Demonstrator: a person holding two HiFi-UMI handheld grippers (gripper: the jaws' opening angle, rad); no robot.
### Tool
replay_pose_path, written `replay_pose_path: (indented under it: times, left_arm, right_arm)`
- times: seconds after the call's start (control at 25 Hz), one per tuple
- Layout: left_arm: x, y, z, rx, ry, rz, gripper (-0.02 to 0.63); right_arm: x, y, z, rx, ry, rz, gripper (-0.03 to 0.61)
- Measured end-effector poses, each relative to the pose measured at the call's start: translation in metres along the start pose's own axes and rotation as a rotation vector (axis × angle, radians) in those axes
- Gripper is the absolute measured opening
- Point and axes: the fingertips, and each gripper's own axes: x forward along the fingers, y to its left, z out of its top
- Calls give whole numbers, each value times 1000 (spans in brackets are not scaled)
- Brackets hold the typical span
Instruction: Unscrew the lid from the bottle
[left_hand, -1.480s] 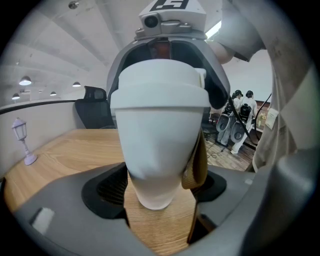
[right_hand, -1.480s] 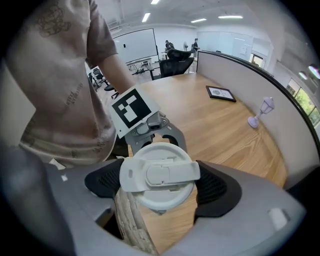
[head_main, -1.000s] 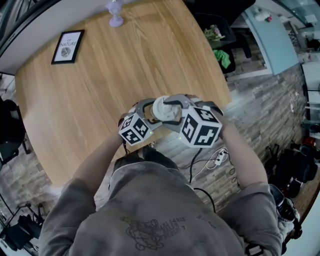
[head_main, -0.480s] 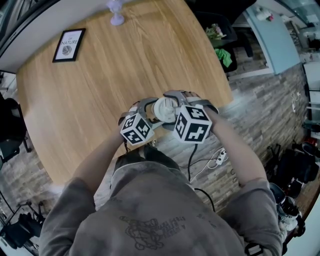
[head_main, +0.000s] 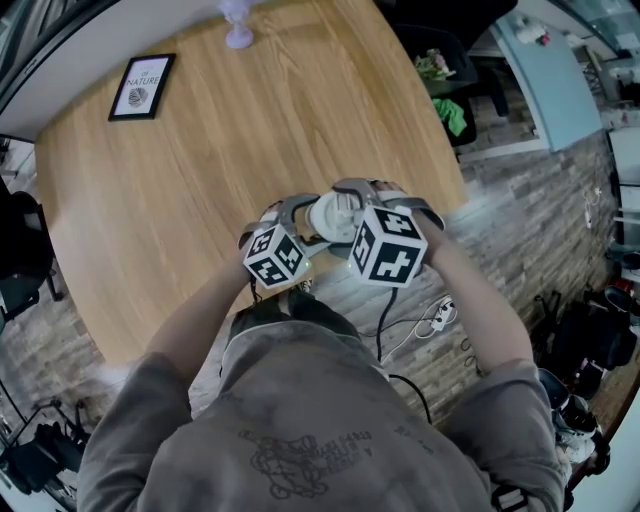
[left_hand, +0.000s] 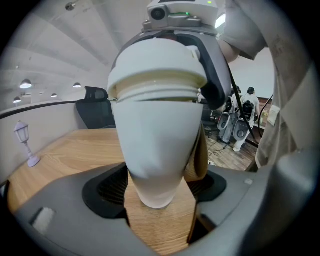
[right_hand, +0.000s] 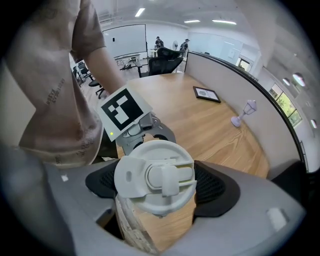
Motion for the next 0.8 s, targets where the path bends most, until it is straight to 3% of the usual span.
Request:
replay_pose_path:
  times: [0.36, 0.56, 0.8]
  left_arm:
    - [-1, 2, -3, -31, 5, 11, 360]
    - [-4, 1, -14, -76, 61, 35, 353]
    - [-30, 3, -14, -177, 46, 64, 368]
  right_arm:
    - [-37, -5, 8, 139, -126, -84, 440]
    - [-57, -13, 4, 328, -249, -138, 440]
    - [-73, -16, -6, 582, -419, -196, 440]
